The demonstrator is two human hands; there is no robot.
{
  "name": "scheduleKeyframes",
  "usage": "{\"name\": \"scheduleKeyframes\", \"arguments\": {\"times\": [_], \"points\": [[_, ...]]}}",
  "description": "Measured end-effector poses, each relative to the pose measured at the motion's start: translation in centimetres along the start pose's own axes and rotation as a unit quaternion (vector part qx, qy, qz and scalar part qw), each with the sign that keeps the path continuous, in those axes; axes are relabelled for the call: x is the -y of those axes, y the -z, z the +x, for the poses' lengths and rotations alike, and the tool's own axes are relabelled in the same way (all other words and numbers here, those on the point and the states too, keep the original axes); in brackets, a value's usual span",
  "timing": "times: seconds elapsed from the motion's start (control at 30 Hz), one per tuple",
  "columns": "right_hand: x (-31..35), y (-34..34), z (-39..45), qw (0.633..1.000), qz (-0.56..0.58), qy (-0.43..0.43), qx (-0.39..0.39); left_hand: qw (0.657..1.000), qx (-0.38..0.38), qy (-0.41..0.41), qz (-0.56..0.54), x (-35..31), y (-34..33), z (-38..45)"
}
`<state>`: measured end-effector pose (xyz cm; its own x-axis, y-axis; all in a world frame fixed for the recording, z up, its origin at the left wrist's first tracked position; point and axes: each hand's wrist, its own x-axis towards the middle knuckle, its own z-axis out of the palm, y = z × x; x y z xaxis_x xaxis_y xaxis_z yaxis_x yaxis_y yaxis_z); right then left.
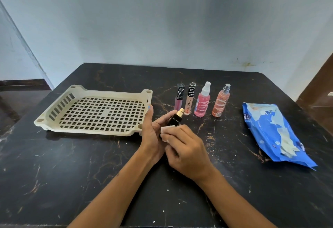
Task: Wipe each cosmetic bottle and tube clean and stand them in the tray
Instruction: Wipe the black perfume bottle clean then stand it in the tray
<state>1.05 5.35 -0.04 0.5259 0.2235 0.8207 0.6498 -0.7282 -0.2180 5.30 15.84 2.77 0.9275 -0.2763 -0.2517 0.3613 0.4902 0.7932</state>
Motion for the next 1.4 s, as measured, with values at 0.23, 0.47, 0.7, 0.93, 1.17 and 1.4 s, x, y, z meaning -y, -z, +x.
{"name": "scheduleKeyframes", "arguments": {"times": [0.23, 0.47, 0.7, 0.93, 1.17, 1.4], "points": [[-1.4, -0.2, -0.1, 0.981, -0.031, -0.174, -0.082, 1.000, 0.014, -0.013, 0.008, 0.2, 0.0, 0.3], [-0.9, -0.4, -0.3, 0.993, 0.027, -0.107, -0.041, 0.999, 0.033, 0.012, -0.023, 0.2, 0.2, 0.6], [-0.4, -0.9, -0.2, 0.998, 0.016, -0.041, -0.040, 0.997, 0.027, 0.065, -0.033, 0.2, 0.1, 0.3], [-1.2, -0.3, -0.3, 0.989, -0.014, -0.133, -0.069, 0.999, 0.001, 0.031, -0.036, 0.4, -0.2, 0.4], [-0.3, -0.4, -0.5, 0.999, 0.045, -0.021, -0.020, 0.993, 0.069, 0.093, -0.014, 0.1, 0.4, 0.1], [-1.3, -0.1, -0.2, 0.977, 0.047, -0.178, -0.108, 0.998, 0.051, 0.035, -0.008, 0.3, 0.0, 0.2]]}}
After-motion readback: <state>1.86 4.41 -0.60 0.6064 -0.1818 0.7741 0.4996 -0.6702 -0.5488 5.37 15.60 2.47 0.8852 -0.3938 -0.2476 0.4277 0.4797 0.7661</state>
